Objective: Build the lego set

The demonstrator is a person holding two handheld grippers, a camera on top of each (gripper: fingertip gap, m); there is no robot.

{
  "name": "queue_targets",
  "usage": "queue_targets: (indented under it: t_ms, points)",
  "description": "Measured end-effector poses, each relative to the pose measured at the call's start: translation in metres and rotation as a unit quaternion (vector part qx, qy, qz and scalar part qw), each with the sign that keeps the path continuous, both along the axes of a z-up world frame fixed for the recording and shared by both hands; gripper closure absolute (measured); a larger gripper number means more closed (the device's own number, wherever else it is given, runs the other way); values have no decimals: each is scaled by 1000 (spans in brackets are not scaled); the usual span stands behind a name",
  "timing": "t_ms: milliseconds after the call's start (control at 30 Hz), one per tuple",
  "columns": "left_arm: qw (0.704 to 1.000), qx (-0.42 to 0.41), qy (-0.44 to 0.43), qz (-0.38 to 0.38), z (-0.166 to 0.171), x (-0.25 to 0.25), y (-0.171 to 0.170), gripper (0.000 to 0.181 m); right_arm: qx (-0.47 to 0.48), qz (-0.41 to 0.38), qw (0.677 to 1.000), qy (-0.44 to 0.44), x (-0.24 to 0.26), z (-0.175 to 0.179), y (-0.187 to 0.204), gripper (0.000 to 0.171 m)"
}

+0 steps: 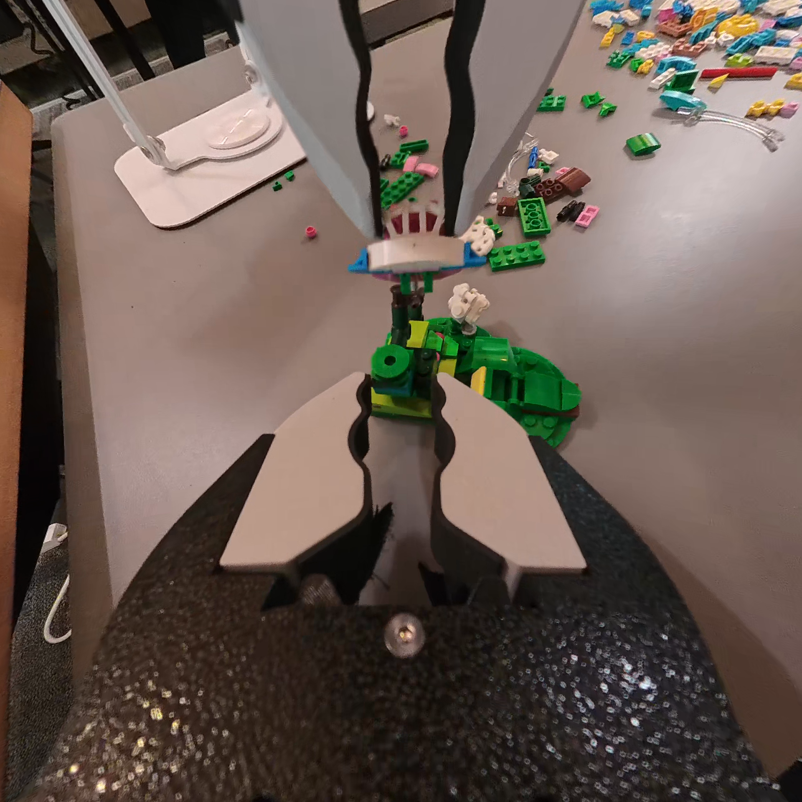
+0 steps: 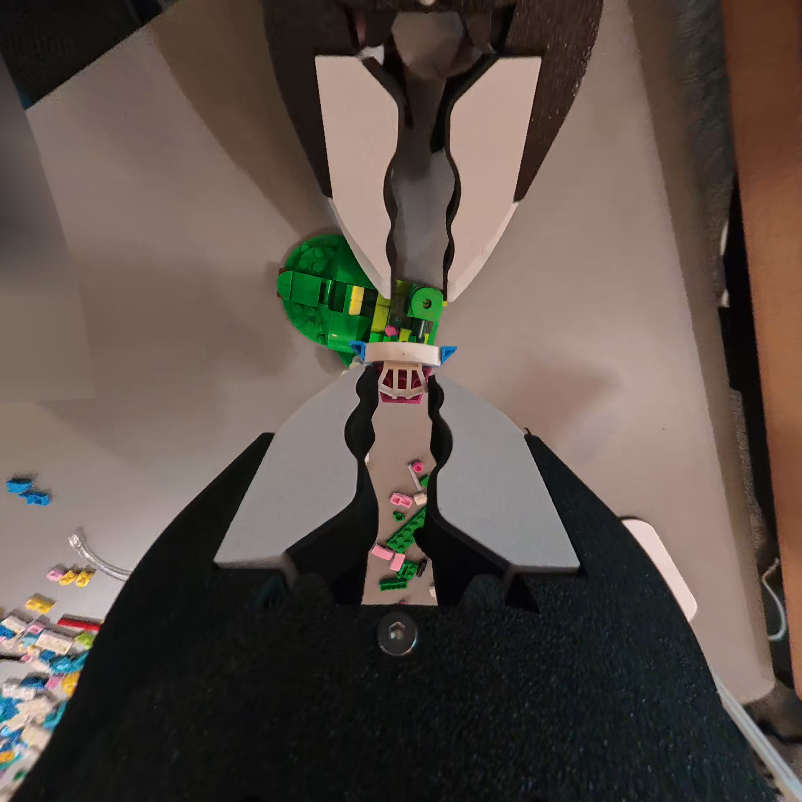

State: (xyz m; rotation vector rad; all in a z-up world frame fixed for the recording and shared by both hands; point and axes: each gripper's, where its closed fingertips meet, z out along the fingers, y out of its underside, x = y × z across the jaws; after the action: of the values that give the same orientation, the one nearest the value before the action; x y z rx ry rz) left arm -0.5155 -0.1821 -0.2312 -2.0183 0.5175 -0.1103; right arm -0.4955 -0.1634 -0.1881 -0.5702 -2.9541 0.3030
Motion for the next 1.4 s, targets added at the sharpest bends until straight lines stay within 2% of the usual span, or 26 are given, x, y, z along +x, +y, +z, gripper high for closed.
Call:
queue_targets:
  t_ms: [33,467,867,967,1400]
  points:
    - [1000,0,0,-1,0,0,0,156,3,3,1000,-10,-1,-1,-1,150]
    - [1000,-7,-16,-7,0,-1,0,157,41,7,993,-110,-12,-11,-2,150]
    - [1000,-7,-17,-8,0,-1,0,157,105,-38,976,-186,-14,-13,-1,150]
    - [1000,-4,-14,-7,0,-3,-1,165,117,-39,973,-197,-13,-14,0,150]
    - [1000,-4,-11,-12,0,-2,-2,165,128,-39,967,-218,-12,-20,-6,149]
